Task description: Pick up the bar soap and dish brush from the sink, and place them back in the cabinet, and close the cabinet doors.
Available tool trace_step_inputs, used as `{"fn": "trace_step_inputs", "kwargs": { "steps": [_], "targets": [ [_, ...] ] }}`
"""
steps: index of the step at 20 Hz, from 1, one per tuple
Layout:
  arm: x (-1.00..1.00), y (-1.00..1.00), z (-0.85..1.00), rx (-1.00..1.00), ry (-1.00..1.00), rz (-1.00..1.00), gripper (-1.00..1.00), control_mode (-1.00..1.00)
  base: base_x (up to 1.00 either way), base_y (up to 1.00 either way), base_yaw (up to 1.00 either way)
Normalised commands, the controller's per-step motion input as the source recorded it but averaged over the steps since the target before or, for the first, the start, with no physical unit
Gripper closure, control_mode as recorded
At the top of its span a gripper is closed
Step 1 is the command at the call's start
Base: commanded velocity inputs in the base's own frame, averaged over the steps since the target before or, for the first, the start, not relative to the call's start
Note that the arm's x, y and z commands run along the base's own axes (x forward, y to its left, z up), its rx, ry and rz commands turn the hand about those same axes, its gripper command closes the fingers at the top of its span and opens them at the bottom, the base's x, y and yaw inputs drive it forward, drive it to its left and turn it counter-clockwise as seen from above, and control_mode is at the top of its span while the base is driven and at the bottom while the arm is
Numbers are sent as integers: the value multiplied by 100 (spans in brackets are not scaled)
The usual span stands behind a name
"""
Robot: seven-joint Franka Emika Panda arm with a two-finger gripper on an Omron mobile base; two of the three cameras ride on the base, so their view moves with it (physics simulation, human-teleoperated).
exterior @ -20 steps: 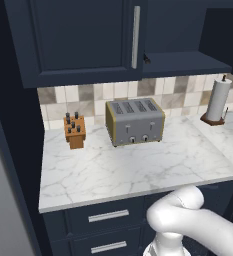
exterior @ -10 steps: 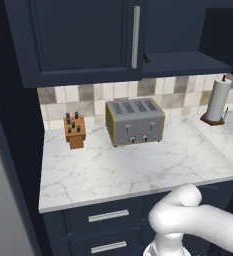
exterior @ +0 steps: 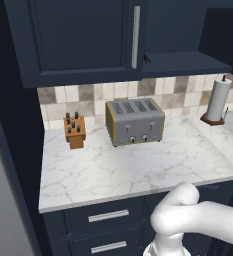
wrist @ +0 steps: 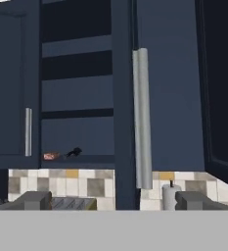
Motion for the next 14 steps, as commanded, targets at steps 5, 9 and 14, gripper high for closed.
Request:
{"fn": "trace_step_inputs", "kwargs": {
  "steps": [5,9,14],
  "targets": [
    [18,-10,-1,0,0,0,-100,-100,0,0,0],
    [19,-3,-2,0,0,0,-100,-100,0,0,0],
    [16,-5,-1,0,0,0,-100,-100,0,0,0]
  ]
}}
